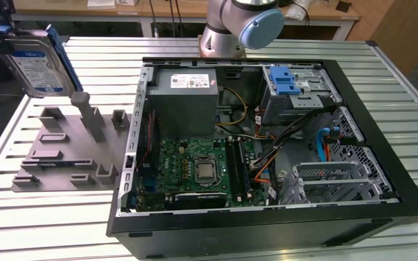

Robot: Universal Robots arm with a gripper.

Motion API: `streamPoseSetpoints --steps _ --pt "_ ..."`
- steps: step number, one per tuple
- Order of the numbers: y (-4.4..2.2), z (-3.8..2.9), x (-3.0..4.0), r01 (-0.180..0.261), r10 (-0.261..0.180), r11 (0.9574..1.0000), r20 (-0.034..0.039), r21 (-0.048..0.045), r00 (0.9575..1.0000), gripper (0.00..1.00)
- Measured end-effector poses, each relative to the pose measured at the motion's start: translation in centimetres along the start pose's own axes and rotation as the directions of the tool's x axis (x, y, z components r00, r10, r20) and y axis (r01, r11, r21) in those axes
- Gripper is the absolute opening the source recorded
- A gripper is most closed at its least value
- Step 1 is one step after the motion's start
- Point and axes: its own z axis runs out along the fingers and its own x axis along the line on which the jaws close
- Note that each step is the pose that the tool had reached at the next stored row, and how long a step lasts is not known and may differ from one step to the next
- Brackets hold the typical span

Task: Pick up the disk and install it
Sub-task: 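Pick up the disk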

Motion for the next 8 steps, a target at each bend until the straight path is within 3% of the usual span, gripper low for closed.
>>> streamPoseSetpoints --steps 8 --pt "0.01 -0.54 -0.02 0.0 0.0 1.0 -0.0001 -0.0001 1.0 0.36"
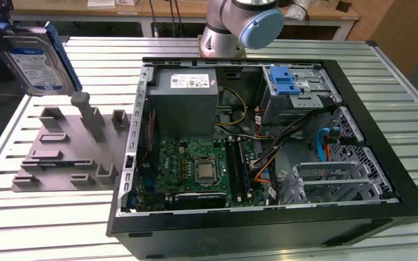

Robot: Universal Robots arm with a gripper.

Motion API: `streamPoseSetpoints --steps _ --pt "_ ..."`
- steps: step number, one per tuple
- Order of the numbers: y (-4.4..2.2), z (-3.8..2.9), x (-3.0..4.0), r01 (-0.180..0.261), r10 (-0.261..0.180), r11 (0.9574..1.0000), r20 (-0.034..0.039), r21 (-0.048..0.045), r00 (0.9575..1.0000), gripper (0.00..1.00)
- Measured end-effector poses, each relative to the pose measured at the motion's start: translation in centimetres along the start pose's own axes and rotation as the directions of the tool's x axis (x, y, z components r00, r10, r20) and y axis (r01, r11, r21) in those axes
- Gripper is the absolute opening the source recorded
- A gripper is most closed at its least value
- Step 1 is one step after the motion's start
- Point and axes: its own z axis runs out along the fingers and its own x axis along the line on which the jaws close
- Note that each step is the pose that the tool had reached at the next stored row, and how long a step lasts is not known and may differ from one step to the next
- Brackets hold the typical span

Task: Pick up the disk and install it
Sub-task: 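Pick up the disk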

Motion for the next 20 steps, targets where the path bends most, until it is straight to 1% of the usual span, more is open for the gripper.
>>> streamPoseSetpoints --steps 14,20 --pt "0.02 -1.0 -0.04 0.0 0.0 1.0 0.0 0.0 1.0 0.36" --pt "0.03 -1.64 -0.05 0.0 0.0 1.0 0.0 0.0001 1.0 0.36"
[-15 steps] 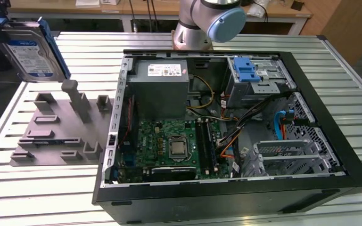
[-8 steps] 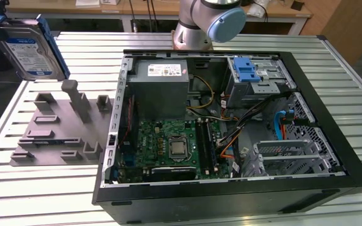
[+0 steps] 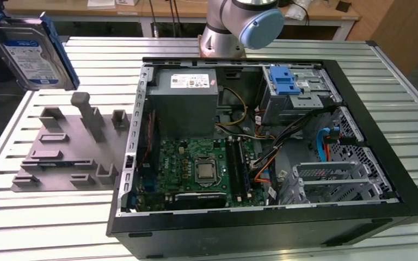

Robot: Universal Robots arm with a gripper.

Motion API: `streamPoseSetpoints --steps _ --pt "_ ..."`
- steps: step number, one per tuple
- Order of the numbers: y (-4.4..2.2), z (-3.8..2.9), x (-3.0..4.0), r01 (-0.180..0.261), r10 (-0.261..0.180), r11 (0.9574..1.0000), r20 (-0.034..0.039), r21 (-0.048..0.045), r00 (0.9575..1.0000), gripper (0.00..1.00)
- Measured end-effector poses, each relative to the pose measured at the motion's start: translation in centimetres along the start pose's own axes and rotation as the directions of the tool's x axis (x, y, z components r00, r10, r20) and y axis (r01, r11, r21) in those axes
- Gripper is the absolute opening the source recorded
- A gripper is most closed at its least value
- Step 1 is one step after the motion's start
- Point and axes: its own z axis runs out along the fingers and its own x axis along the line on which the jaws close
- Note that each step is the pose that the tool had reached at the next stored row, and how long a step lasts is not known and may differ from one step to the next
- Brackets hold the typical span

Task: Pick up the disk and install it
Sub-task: 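Pick up the disk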

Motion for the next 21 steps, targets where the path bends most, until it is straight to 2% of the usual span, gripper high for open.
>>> streamPoseSetpoints --steps 16,19,21 --pt "0.05 -2.08 -0.08 0.0 0.0 1.0 0.0 0.0 1.0 0.36" --pt "0.07 -3.08 -0.14 0.0 0.0 1.0 0.0 -0.0001 1.0 0.36" --pt "0.08 -3.48 -0.16 0.0 0.0 1.0 0.0 -0.0001 1.0 0.36"
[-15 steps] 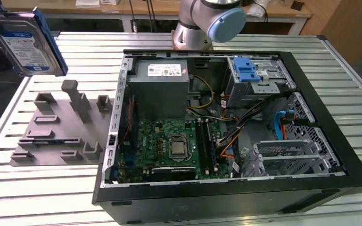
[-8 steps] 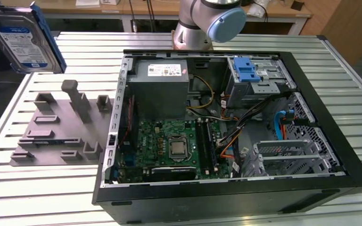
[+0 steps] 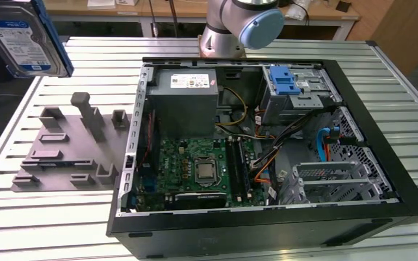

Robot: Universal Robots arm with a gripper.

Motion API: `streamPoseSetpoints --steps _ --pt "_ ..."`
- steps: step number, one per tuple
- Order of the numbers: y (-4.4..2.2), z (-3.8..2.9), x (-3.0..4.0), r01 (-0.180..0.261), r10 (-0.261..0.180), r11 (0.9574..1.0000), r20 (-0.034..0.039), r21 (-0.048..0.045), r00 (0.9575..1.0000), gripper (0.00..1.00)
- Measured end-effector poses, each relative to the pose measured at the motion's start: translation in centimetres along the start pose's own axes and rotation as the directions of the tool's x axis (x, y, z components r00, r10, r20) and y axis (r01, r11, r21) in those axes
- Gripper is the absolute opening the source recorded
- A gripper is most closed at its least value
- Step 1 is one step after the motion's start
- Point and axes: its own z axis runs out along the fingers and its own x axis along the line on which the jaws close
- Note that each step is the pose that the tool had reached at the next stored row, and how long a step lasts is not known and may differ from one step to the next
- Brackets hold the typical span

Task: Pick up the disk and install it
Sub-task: 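Pick up the disk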

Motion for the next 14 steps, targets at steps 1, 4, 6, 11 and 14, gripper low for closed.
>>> streamPoseSetpoints --steps 1,4,6,11,14 --pt "0.0 -0.19 -0.01 0.0 0.0 1.0 0.0 0.0 1.0 0.36" --pt "0.02 -0.8 -0.04 0.0 0.0 1.0 0.0 -0.0001 1.0 0.36" --pt "0.03 -1.23 -0.05 0.0 0.0 1.0 0.0 0.0001 1.0 0.36" --pt "0.05 -2.31 -0.12 0.0 0.0 1.0 0.0001 0.0001 1.0 0.36" --pt "0.07 -3.02 -0.17 0.0 0.0 1.0 0.0001 0.0001 1.0 0.36"
